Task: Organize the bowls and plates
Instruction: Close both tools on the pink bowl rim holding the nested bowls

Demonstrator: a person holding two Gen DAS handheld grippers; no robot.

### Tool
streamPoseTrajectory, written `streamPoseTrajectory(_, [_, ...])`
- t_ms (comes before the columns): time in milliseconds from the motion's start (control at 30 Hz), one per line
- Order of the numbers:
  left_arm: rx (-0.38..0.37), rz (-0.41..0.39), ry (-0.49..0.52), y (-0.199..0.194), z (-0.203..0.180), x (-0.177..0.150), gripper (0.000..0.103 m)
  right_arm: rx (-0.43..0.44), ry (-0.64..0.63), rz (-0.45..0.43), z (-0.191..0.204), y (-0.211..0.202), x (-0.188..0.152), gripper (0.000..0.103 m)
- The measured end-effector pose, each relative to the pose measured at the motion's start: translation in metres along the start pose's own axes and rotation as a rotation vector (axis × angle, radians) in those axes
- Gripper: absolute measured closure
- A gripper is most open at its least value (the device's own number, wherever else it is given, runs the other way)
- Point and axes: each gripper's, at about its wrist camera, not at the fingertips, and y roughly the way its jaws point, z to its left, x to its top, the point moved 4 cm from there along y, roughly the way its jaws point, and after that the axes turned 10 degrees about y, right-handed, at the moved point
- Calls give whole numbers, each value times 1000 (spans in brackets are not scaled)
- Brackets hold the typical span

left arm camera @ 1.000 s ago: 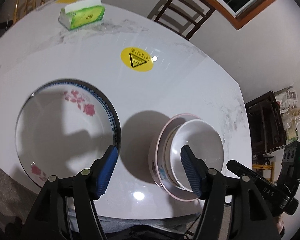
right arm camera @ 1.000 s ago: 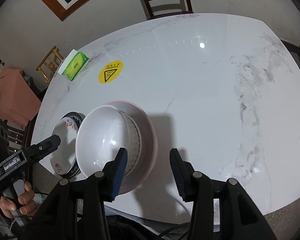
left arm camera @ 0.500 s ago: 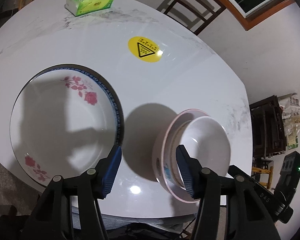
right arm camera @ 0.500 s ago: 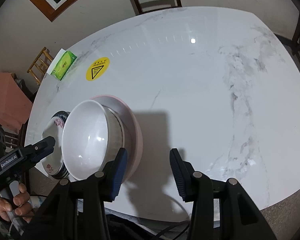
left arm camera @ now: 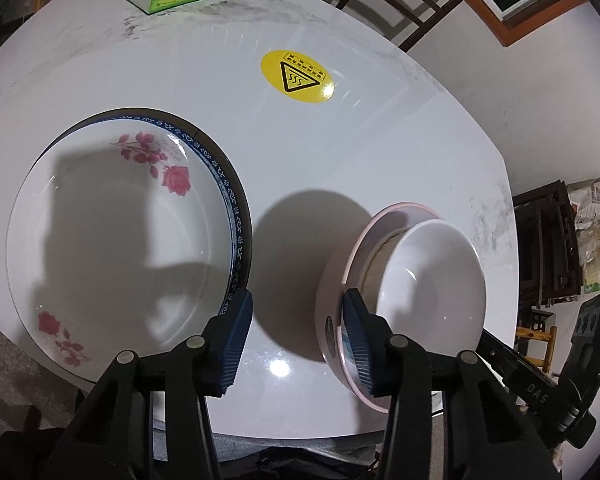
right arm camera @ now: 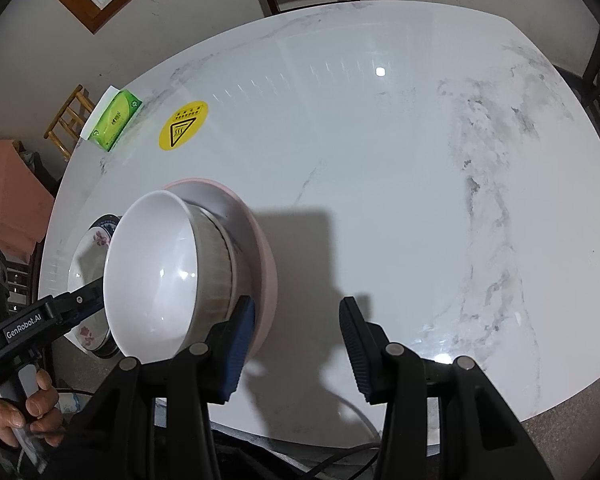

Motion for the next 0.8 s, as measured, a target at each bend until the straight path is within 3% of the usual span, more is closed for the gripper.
streamPoseTrajectory(533, [-2, 54, 26, 24, -7, -1, 76, -45, -7, 40, 7, 23, 1, 58])
streamPoseTrajectory(800, [-12, 38, 45, 25, -8, -1, 79, -53, 1, 45, 5, 27, 4, 58])
